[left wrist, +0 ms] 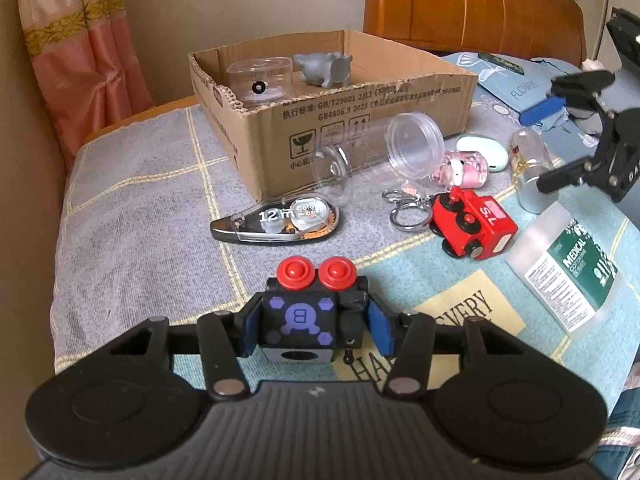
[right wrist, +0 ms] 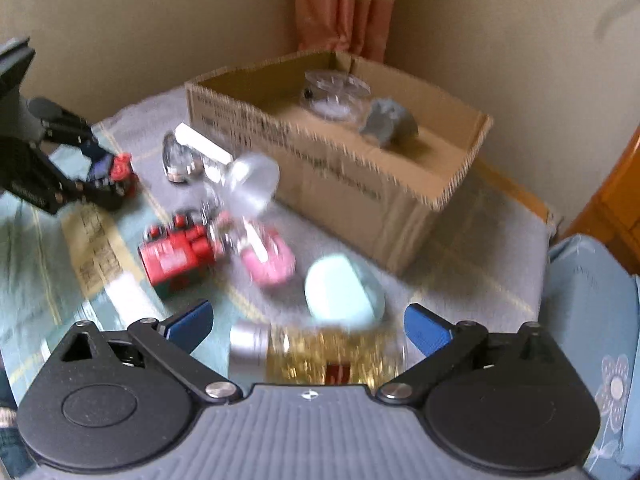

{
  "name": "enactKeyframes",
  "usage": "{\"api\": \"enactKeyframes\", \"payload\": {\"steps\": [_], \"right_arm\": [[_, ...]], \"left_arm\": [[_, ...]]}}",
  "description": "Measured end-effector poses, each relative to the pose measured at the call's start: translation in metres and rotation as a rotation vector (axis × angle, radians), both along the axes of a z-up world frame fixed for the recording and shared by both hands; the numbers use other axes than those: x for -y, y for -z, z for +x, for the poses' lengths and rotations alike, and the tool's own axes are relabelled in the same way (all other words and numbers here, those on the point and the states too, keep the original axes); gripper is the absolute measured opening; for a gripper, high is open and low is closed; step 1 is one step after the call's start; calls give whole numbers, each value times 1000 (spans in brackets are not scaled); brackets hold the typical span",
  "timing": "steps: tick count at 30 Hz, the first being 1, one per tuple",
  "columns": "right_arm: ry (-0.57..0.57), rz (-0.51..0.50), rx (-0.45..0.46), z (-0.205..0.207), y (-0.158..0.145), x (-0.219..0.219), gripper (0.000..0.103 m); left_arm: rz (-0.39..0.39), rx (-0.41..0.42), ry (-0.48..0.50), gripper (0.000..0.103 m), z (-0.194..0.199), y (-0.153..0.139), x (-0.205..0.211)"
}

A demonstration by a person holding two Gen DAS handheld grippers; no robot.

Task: Organize rigid objects
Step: 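Lift the cube toy with the left tool while the right tool grasps the capsule bottle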

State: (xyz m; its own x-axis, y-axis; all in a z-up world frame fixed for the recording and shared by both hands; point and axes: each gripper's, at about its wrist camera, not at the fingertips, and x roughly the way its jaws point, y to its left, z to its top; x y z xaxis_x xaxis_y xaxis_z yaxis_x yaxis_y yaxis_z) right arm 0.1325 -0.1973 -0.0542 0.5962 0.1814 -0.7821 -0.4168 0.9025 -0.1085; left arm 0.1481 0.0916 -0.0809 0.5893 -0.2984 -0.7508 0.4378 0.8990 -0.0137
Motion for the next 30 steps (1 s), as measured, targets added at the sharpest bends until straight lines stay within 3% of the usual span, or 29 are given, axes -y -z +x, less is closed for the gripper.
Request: {"api": "enactKeyframes", "payload": {"steps": [9,10,17,22,30], "right_arm": [[54,27,-62,5,16,9,102],[56,25,-58,5,15,8,96],[49,-19,-69,4,13,3,96],[29,-17,-58,-1,-3,4,96],[-4,28,24,1,-53,3,96]], "left_arm": [[0,-9,-14,50,0,-1,0],[-1,-11,-16,50,0,-2,0],[13,-24,-22,50,-3,-9,-1],[41,-26,-2,50,-6,-27,1],[41,-11,29,50,5,-74,8]]}}
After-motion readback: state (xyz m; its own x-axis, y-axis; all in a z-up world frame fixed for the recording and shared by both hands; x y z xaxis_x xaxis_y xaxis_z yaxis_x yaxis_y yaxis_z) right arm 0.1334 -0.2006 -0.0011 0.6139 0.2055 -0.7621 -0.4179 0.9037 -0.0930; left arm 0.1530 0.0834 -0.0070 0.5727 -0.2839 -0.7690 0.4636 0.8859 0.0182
